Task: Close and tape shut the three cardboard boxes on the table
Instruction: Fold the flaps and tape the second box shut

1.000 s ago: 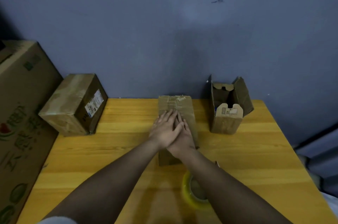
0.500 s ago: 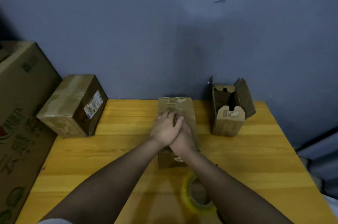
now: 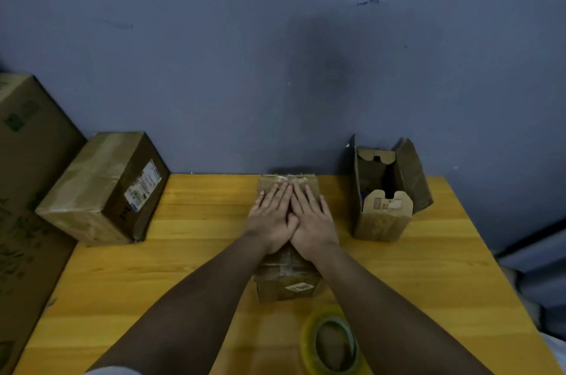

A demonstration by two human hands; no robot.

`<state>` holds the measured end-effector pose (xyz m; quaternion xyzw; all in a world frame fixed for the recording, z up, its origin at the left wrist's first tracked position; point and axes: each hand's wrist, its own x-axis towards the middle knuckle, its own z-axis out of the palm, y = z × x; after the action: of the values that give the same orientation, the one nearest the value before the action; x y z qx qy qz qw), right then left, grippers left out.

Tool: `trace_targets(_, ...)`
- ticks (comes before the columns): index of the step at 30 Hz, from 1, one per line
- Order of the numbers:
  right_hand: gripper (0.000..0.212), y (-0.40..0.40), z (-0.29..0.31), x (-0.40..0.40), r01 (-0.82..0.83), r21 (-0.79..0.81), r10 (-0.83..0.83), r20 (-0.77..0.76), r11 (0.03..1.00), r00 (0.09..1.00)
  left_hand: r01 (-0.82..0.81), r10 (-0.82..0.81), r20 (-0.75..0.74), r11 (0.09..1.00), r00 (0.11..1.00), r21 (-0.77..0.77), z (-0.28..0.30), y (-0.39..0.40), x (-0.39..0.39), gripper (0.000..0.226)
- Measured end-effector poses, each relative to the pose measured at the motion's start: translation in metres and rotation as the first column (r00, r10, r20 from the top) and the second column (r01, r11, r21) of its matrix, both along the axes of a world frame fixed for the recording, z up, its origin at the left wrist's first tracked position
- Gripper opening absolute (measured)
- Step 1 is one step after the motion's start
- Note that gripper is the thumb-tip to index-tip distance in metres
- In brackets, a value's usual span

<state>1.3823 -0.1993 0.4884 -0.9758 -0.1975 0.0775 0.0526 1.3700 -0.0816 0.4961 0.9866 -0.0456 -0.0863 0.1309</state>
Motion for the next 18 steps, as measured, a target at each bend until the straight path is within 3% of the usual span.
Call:
trace_targets(4, 0.067, 0.000, 0.002, 0.001, -0.009, -0.012, 0.008, -0.013, 1.000, 1.000, 0.006, -0.006, -0.039, 1.000, 0.999, -0.016, 0.004, -0.001, 0.001, 0.061)
trace_targets(8, 0.062, -0.003, 0.006, 0.003, 0.008, 0.142, -0.005, -0.021, 0.990, 1.000, 0.015, -0.030, -0.097, 0.988, 0.995, -0.154, 0.018, 0.007, 0.007, 0.057)
trace_targets(12, 0.050, -0.003, 0.024, 0.015, 0.111, 0.317, -0.149, 0.101, 0.942, 0.984, 0.042, -0.029, 0.101, 0.991, 0.994, -0.124, 0.027, 0.019, 0.018, 0.057)
trace_targets(14, 0.054, 0.000, 0.033, 0.029, 0.121, 0.267, -0.152, 0.100, 0.956, 0.983, 0.003, 0.005, 0.131, 0.998, 0.991, -0.062, 0.026, 0.020, 0.026, 0.061)
trace_targets(18, 0.056, 0.004, 0.029, 0.056, 0.039, 0.087, -0.037, -0.025, 0.995, 0.999, 0.018, -0.020, 0.020, 0.997, 1.000, 0.077, 0.014, 0.012, 0.046, 0.061)
